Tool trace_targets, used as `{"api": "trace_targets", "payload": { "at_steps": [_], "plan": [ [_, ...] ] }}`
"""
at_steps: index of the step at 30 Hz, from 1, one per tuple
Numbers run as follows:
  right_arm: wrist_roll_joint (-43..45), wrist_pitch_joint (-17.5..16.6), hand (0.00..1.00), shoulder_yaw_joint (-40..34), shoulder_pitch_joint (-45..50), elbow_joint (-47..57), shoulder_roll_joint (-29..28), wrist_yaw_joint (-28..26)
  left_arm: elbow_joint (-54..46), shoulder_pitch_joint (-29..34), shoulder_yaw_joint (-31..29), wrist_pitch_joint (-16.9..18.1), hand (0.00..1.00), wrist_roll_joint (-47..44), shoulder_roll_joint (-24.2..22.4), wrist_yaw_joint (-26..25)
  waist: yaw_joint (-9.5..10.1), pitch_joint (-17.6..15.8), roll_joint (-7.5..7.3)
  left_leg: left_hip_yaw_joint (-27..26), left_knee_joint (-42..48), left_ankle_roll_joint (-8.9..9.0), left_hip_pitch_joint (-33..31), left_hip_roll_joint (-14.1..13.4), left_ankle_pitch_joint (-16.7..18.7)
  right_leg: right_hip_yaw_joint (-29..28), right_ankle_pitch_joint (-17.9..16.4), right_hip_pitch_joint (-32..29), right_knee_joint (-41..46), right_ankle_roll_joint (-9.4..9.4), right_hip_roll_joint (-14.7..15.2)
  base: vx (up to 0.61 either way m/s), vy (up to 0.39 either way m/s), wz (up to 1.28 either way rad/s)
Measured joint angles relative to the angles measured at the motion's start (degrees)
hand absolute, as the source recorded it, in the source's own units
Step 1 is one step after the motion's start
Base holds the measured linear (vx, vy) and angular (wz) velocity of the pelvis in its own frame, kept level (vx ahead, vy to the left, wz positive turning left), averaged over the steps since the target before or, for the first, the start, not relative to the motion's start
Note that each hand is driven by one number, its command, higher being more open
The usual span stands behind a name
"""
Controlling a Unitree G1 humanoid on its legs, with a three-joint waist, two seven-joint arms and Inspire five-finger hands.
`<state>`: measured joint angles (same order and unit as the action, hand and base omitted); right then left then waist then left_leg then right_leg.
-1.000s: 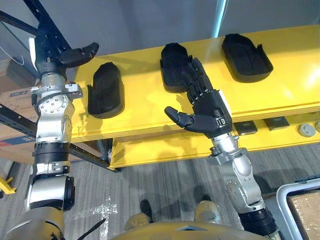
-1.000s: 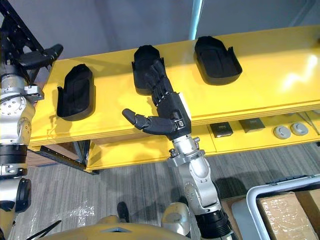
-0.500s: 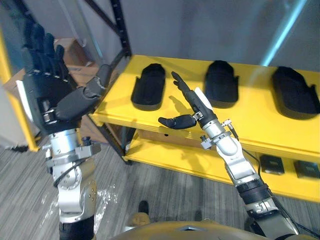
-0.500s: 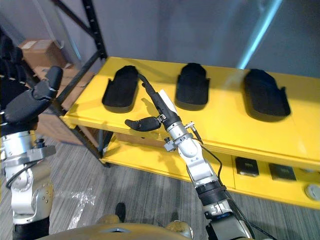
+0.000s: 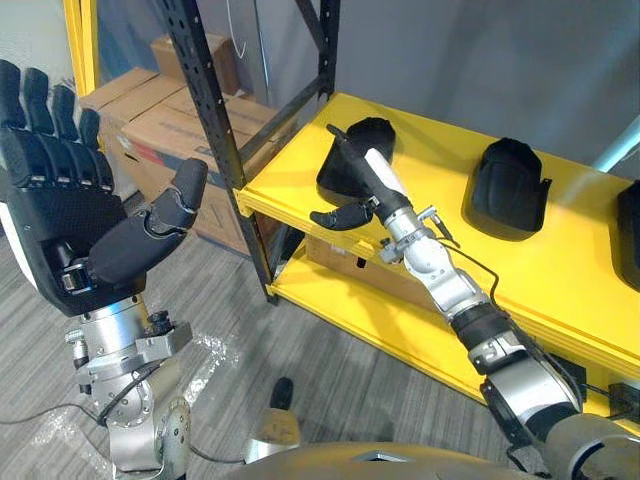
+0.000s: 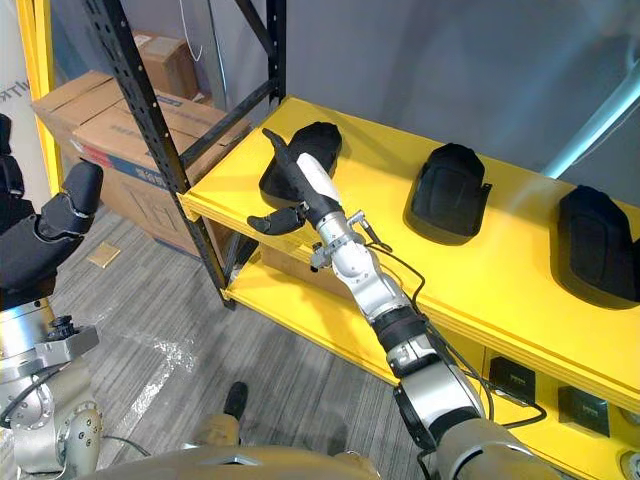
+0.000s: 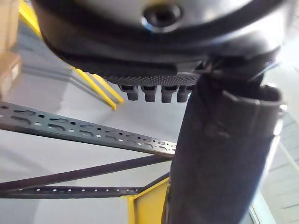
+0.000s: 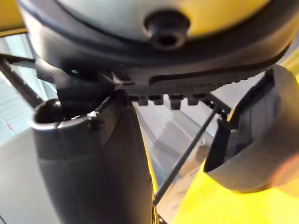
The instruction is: Walk over and take three plastic housings, then place them on the shelf
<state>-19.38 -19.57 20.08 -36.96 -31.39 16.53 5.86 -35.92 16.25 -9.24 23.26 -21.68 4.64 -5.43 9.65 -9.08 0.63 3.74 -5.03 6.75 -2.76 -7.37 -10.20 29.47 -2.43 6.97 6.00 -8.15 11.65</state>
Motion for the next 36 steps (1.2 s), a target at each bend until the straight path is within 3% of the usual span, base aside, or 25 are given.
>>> {"api": "trace_targets", "payload": {
  "at_steps": [3,13,14,18,25,36],
  "plan": [
    [-0.66,0.01,1.0,0.49,-2.11,-0.7,1.69,0.05,0.46,0.26,0.36,-1.11,1.0,-1.07,-0.18,1.4,1.09,-0.9,-0.18,0.14,0.02,-0.16,-0.88,-0.03,-0.17,0.03,0.0,-0.96,0.31,0.01,0.01,-0.03,-0.015,0.02],
    [-5.09,3.16,1.0,1.92,-6.8,-7.28,3.64,2.05,0.61,0.64,2.82,-1.04,1.0,-4.98,-0.23,4.45,1.15,-4.04,-0.1,0.22,0.19,0.06,-1.63,-0.06,-0.8,-0.02,-0.03,-2.07,1.07,0.04,0.15,-0.01,-0.005,0.0],
    [-4.88,3.89,0.0,1.86,-7.04,-7.44,4.05,2.05,0.62,0.67,2.82,-1.04,1.0,-5.15,-0.26,4.44,1.13,-4.55,0.04,0.22,0.19,0.1,-1.57,-0.09,-0.84,-0.06,-0.03,-2.07,1.16,0.03,0.15,-0.03,-0.026,-0.01],
    [-4.95,3.83,0.0,2.43,-7.95,-7.31,4.0,2.03,2.44,0.77,3.92,-1.04,1.0,-5.75,-0.26,4.43,1.16,-5.79,0.63,0.03,0.14,0.15,-1.45,-0.25,-0.87,-0.4,-0.18,-2.51,1.97,0.2,0.21,-0.04,-0.024,-0.03],
    [-5.02,4.64,0.0,2.9,-10.21,-7.64,4.41,2.75,2.8,2.17,5.0,-1.08,1.0,-5.74,-0.26,4.41,1.13,-7.52,0.19,-0.62,0.01,-0.2,-1.94,-0.29,-0.81,-1.28,-0.31,-3.88,2.93,0.45,0.53,-0.05,-0.015,-0.05],
    [-4.89,1.17,0.0,2.92,-11.45,-8.6,6.3,3.47,2.8,2.34,6.47,-1.09,1.0,-5.77,-0.28,4.06,1.08,-8.46,0.9,-0.82,0.16,0.05,-1.91,-0.22,-1.02,-1.43,-0.32,-4.03,3.04,0.44,0.65,-0.01,-0.017,-0.01]
  ]
}}
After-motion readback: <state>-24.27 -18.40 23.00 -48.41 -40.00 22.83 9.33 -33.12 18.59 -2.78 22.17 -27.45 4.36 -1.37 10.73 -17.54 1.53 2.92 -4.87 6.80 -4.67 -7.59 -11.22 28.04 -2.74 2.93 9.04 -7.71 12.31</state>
